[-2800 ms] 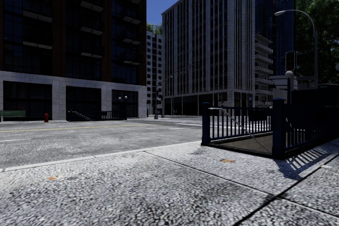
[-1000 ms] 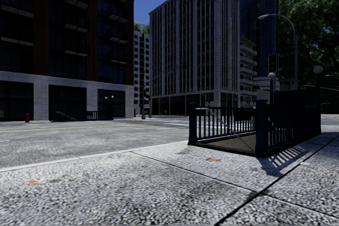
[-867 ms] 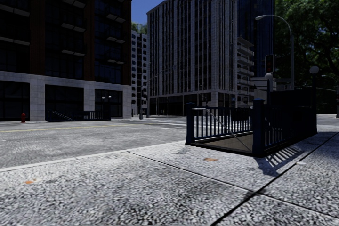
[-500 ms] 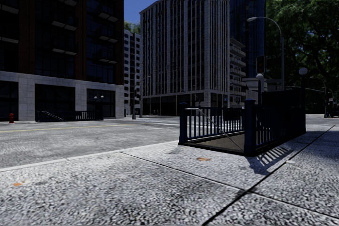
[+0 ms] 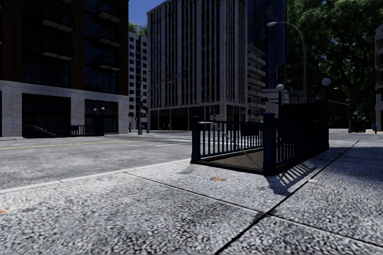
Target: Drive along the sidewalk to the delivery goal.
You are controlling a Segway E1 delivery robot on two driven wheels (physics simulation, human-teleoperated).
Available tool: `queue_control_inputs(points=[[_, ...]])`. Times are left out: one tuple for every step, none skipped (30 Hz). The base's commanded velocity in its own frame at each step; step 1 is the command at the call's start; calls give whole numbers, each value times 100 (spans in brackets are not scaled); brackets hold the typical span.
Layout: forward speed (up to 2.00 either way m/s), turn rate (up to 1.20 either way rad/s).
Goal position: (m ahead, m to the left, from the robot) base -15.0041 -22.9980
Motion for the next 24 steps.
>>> queue_control_inputs(points=[[0, -27], [0, -27], [0, -27], [0, -28], [0, -28], [0, -28], [0, -28], [0, -29], [0, -29], [0, -29], [0, -29], [0, -31], [0, -32], [0, -33], [0, -33], [0, -39], [0, -43], [0, -46], [0, -46], [0, -47], [0, -47], [0, -47], [0, -47], [0, -48]])
